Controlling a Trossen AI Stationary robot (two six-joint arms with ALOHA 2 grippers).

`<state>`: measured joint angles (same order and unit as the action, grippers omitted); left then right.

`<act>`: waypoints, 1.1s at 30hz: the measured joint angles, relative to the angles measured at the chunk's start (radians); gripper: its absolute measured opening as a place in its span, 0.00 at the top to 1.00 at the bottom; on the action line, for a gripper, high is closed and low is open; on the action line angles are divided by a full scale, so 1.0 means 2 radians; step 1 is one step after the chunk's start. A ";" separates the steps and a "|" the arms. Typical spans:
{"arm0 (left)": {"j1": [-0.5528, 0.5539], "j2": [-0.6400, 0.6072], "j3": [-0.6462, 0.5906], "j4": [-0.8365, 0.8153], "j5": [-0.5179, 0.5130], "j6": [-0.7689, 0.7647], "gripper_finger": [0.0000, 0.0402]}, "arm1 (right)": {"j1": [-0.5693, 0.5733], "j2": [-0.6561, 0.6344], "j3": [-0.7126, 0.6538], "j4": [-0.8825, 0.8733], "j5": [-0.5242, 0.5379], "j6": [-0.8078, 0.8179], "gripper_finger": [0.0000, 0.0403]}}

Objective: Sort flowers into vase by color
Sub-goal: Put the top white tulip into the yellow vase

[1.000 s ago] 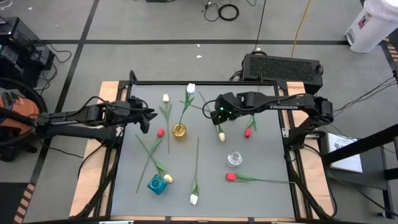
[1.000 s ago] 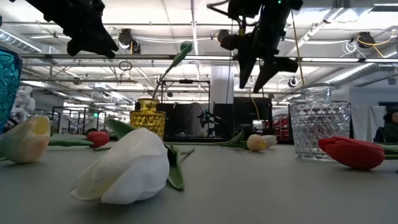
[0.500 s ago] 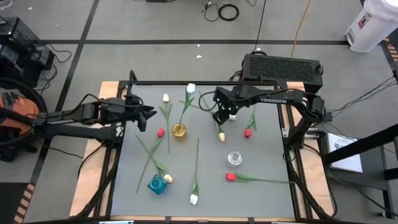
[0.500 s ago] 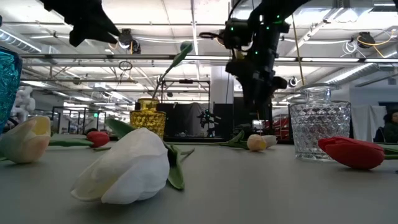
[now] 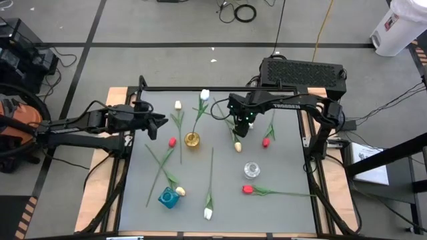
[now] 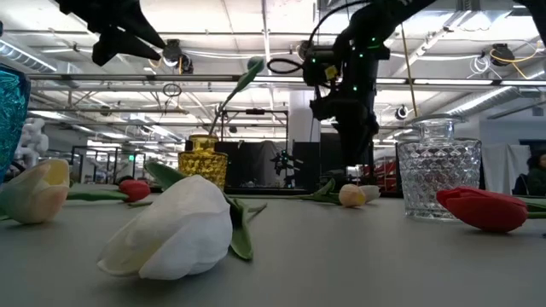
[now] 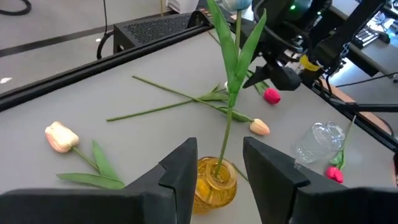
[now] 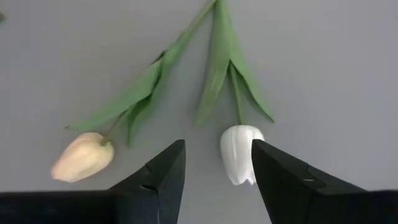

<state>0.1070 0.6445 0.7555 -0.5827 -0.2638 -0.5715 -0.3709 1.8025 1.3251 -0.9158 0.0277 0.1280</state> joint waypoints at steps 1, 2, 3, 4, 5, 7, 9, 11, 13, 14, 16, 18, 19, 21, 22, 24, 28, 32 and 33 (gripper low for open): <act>0.000 0.000 0.000 0.000 0.000 -0.003 0.66 | -0.003 0.003 0.000 0.000 0.000 -0.004 0.56; 0.000 0.000 0.000 0.000 0.000 -0.008 0.66 | -0.005 0.007 0.000 0.000 0.000 -0.009 0.56; 0.000 0.000 0.000 0.000 0.000 -0.013 0.66 | -0.008 0.009 0.000 -0.001 0.000 -0.015 0.56; 0.000 0.000 0.000 0.000 0.000 -0.013 0.66 | -0.010 0.012 0.000 -0.001 0.000 -0.021 0.56; 0.000 0.000 0.000 0.000 0.000 -0.013 0.66 | -0.012 0.014 0.000 0.000 0.000 -0.027 0.56; 0.000 0.000 0.000 0.002 0.000 -0.013 0.66 | -0.018 0.015 0.000 0.000 0.000 -0.036 0.56; 0.000 0.000 0.000 0.005 0.000 -0.013 0.66 | -0.023 0.015 0.000 0.004 0.000 -0.046 0.56; 0.000 0.000 0.000 0.009 0.000 -0.013 0.66 | -0.028 0.015 0.000 0.011 0.000 -0.050 0.56; 0.000 0.000 0.000 0.016 0.000 -0.013 0.66 | -0.034 0.015 0.000 0.012 -0.001 -0.050 0.56; 0.000 0.000 0.000 0.016 0.000 -0.013 0.66 | -0.038 0.015 0.000 0.012 -0.001 -0.050 0.56; 0.000 0.000 0.000 0.015 0.000 -0.013 0.66 | -0.041 0.015 0.000 0.012 -0.001 -0.051 0.56; 0.000 0.000 0.000 0.015 0.000 -0.014 0.66 | -0.044 0.015 0.000 0.013 -0.003 -0.054 0.56; 0.000 0.000 0.000 0.015 0.000 -0.014 0.66 | -0.044 0.015 0.000 0.015 -0.003 -0.054 0.56; 0.000 0.000 0.000 0.015 0.000 -0.014 0.66 | -0.044 0.015 0.000 0.020 -0.004 -0.055 0.56; 0.000 0.000 0.000 0.015 0.000 -0.014 0.66 | -0.044 0.015 0.000 0.024 -0.004 -0.055 0.56; 0.000 0.000 0.000 0.015 -0.001 -0.014 0.66 | -0.044 0.015 0.000 0.039 -0.005 -0.055 0.56; 0.000 0.000 0.000 0.014 -0.001 -0.015 0.66 | -0.044 0.015 0.000 0.068 -0.014 -0.051 0.56; 0.000 0.000 0.000 0.014 -0.001 -0.019 0.66 | -0.044 0.015 0.000 0.077 -0.015 -0.038 0.56; 0.000 0.000 0.000 0.014 -0.001 -0.023 0.66 | -0.044 0.015 0.000 0.078 -0.015 -0.034 0.56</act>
<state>0.1070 0.6449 0.7551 -0.5552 -0.2657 -0.6184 -0.4587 1.8324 1.3254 -0.7603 -0.0019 0.0607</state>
